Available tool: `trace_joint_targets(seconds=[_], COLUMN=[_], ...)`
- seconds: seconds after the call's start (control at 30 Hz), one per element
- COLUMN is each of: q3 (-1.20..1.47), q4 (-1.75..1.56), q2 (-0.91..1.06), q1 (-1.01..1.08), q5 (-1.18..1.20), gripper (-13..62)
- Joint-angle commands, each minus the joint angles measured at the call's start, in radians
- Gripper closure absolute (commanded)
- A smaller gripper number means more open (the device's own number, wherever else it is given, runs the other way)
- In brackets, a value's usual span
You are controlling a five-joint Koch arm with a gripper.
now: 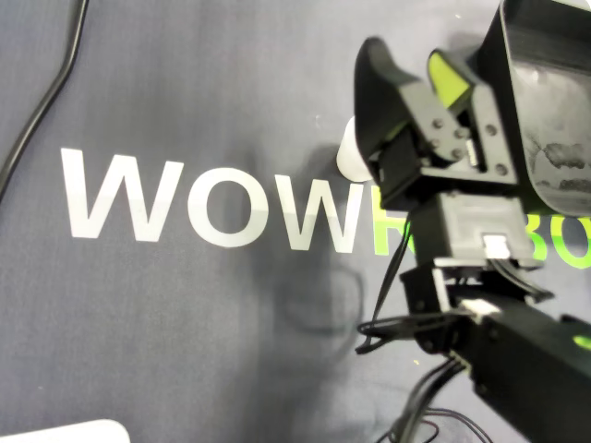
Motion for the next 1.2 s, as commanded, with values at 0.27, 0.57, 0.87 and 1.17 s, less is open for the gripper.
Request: trace_joint_targets(seconds=[0.27,0.57,0.87,1.17], q3=[-0.126,-0.123,0.186,0.391], q4=[0.652,1.115,1.104,0.991], q2=[0.476,0.646,0.719,0.729], q1=[0.003,0.067,0.098,0.098], q5=[0.558,1.315,1.442,1.468], gripper=[24.3,19.7,17.1,15.6])
